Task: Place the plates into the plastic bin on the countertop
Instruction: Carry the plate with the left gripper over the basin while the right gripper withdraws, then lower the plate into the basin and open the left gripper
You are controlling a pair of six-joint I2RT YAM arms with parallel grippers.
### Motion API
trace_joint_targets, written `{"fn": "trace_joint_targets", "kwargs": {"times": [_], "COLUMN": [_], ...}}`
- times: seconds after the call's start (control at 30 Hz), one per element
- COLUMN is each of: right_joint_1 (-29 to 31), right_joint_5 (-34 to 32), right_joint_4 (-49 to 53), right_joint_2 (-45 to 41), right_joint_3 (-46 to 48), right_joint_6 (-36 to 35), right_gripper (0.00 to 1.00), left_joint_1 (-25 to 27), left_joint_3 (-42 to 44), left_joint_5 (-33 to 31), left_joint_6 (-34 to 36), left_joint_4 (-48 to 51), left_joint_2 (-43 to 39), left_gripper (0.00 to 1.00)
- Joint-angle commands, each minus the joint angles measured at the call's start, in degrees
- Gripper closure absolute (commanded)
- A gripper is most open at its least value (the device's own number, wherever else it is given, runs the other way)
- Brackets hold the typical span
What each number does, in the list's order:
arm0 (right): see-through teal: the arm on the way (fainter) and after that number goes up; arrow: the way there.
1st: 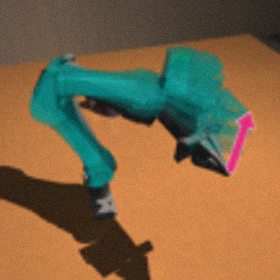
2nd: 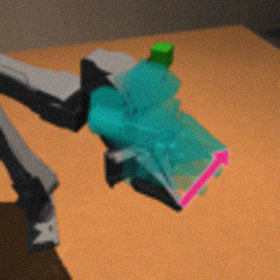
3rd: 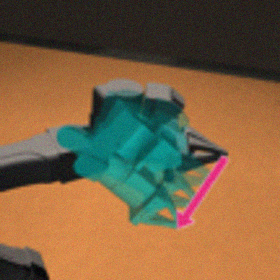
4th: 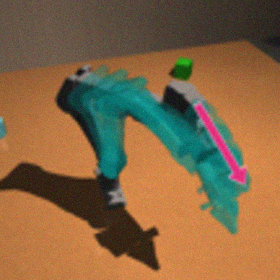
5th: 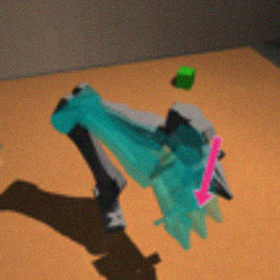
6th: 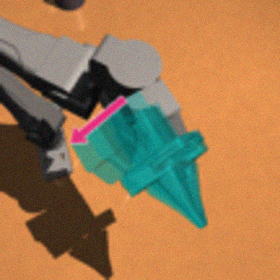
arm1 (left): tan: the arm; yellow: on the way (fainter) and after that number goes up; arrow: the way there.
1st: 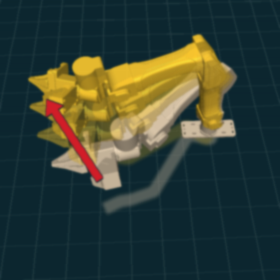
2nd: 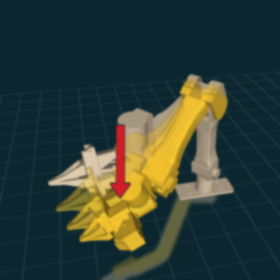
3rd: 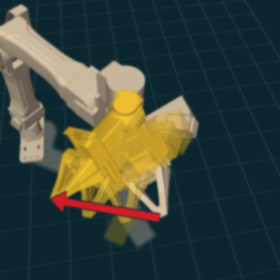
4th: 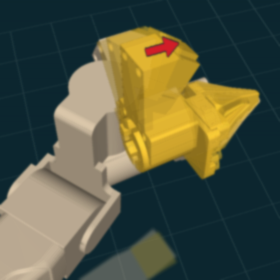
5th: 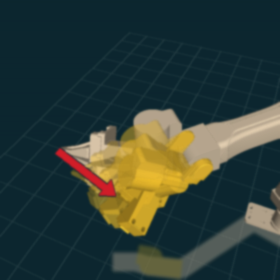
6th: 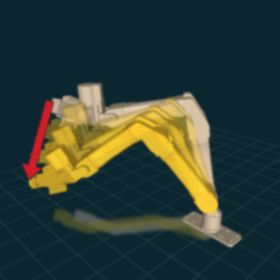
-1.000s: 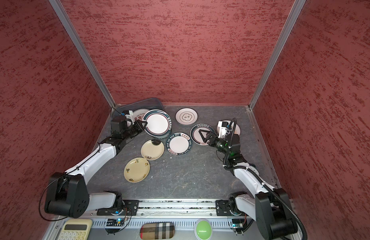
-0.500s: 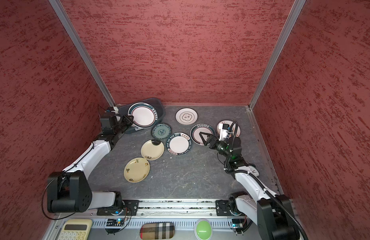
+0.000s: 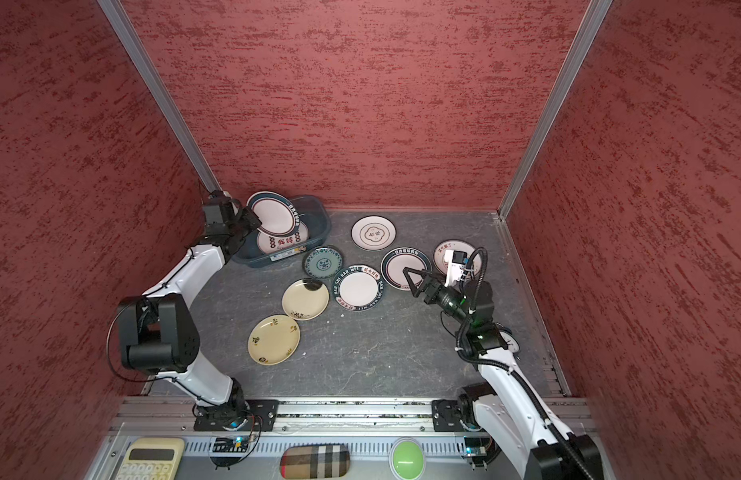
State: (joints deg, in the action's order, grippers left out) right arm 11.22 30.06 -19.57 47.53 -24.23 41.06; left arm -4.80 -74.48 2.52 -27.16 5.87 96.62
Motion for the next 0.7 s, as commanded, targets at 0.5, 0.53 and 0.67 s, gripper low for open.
{"fn": "trace_joint_targets", "kwargs": {"times": [0.5, 0.53, 0.67], "right_joint_1": [0.30, 0.31, 0.36], "right_joint_5": [-1.56, -1.82, -1.64], "right_joint_4": [8.68, 8.59, 7.92], "right_joint_2": [-4.77, -4.54, -3.12], "right_joint_3": [-5.94, -6.00, -5.85], "right_joint_6": [-0.01, 0.06, 0.74], "right_gripper": [0.01, 0.01, 0.01], "left_joint_1": [-3.33, -3.42, -3.73], "left_joint_3": [-10.20, -10.62, -12.46], "left_joint_5": [6.87, 7.40, 8.19], "left_joint_6": [-0.10, -0.10, -0.07], "left_joint_4": [5.77, 5.82, 6.88], "left_joint_2": [14.81, 15.37, 17.60], "left_gripper": [1.00, 1.00, 1.00]}}
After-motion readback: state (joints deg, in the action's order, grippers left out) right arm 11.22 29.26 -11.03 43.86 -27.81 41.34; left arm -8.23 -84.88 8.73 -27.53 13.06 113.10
